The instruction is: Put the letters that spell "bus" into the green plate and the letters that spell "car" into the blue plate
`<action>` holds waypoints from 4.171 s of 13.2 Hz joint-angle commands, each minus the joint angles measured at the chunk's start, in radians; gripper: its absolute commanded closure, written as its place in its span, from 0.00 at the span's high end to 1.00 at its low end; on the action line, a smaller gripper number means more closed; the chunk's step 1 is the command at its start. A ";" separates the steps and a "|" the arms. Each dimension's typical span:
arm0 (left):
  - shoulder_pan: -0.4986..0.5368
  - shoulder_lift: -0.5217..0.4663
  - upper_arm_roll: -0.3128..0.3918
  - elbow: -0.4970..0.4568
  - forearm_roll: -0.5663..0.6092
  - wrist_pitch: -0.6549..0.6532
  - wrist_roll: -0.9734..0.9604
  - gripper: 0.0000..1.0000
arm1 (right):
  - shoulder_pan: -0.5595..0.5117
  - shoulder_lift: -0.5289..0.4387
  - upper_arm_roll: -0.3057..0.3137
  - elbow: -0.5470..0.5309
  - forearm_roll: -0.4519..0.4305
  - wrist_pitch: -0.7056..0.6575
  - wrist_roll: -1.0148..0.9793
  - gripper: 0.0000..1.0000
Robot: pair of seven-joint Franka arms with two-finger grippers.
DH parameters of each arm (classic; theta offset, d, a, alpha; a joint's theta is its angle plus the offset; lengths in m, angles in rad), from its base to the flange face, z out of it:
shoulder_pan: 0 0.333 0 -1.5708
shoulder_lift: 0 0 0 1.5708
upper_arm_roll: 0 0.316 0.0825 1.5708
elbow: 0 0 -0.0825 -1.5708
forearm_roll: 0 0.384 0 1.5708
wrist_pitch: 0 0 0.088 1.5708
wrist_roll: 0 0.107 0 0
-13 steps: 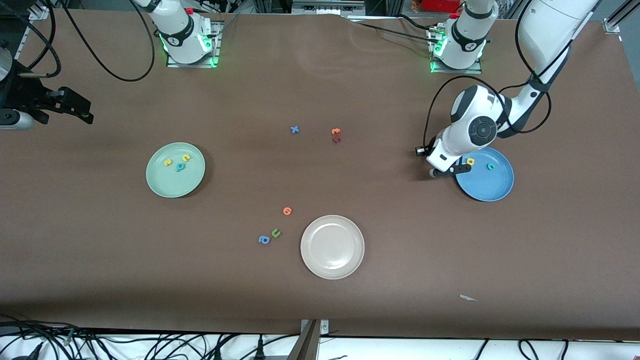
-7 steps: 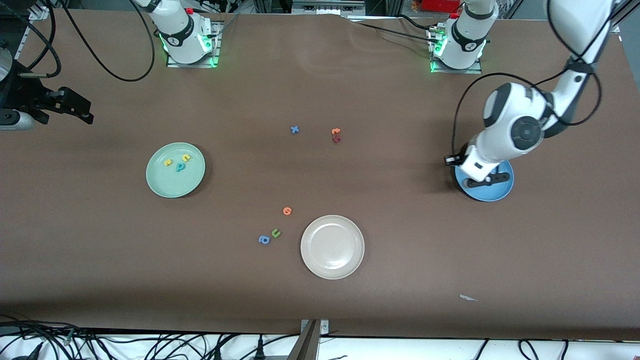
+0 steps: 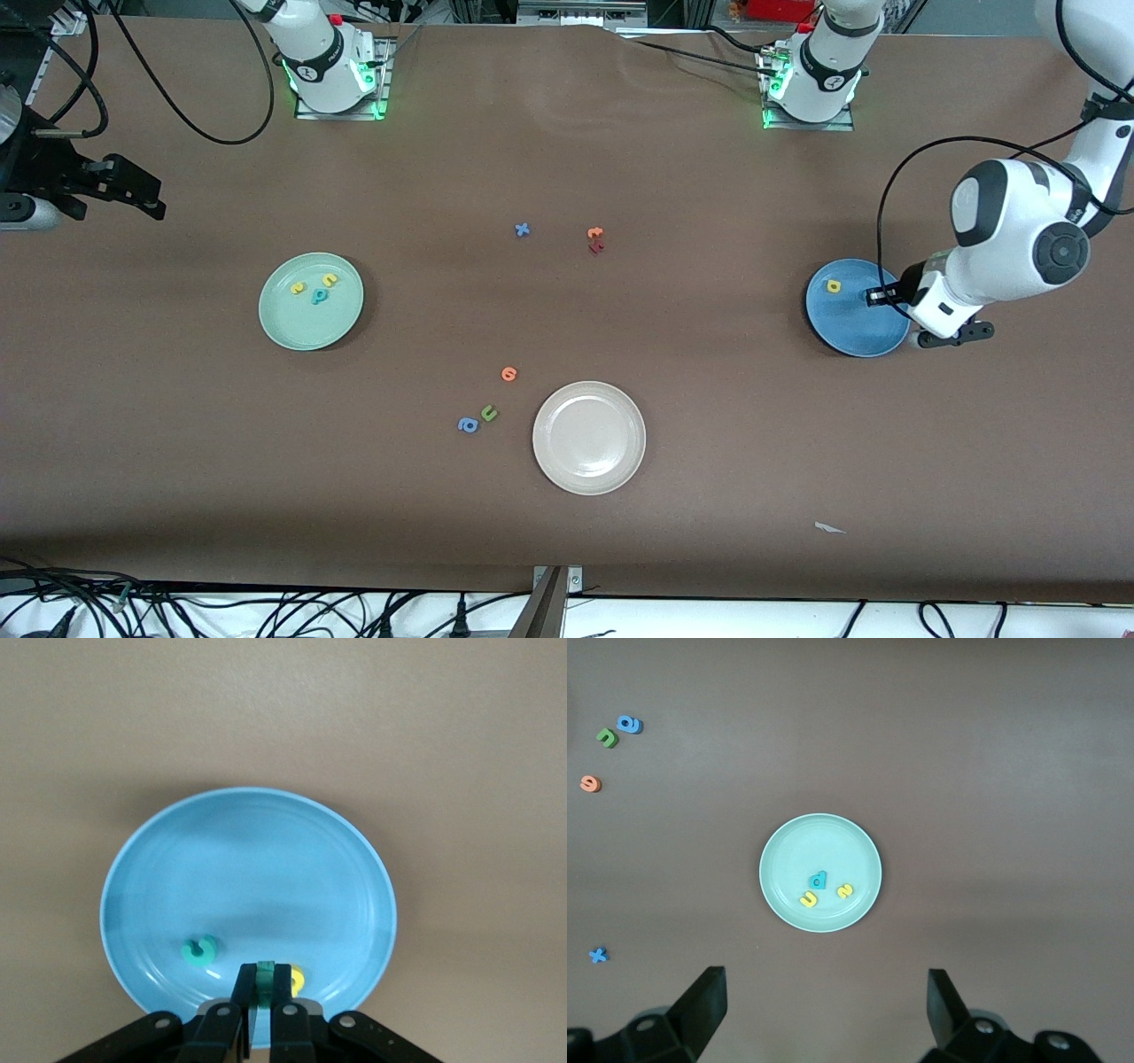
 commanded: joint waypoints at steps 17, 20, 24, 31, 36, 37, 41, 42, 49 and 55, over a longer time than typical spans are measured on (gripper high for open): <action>0.000 -0.005 -0.030 0.550 0.091 -0.494 0.004 1.00 | 0.012 0.010 -0.012 0.025 -0.003 -0.025 0.005 1.00; -0.006 -0.006 -0.033 0.650 0.090 -0.548 0.001 1.00 | 0.013 0.010 -0.009 0.026 -0.004 -0.020 0.005 1.00; -0.031 -0.006 -0.027 0.736 0.075 -0.621 0.001 1.00 | 0.015 0.009 -0.003 0.026 -0.003 -0.014 0.009 1.00; -0.490 -0.027 0.495 0.839 -0.114 -0.686 0.012 1.00 | 0.015 0.009 -0.004 0.025 0.008 -0.026 0.006 1.00; -0.687 -0.097 0.717 0.743 -0.224 -0.666 0.082 0.99 | 0.015 0.009 -0.004 0.025 0.010 -0.014 0.005 1.00; -0.692 -0.108 0.737 0.726 -0.259 -0.636 0.093 0.99 | 0.015 0.009 -0.004 0.025 0.010 -0.017 0.005 1.00; -0.681 -0.114 0.726 0.721 -0.252 -0.628 0.094 1.00 | 0.015 0.009 -0.004 0.025 0.010 -0.014 0.006 1.00; -0.683 -0.113 0.725 0.721 -0.252 -0.631 0.093 1.00 | 0.015 0.007 -0.004 0.023 0.011 -0.019 0.005 1.00; -0.693 -0.104 0.725 0.733 -0.251 -0.625 0.090 1.00 | 0.015 0.007 -0.003 0.025 0.010 -0.017 0.005 1.00; -0.703 -0.090 0.686 0.735 -0.055 -0.621 0.153 0.98 | 0.015 0.009 -0.004 0.025 0.010 -0.022 0.005 1.00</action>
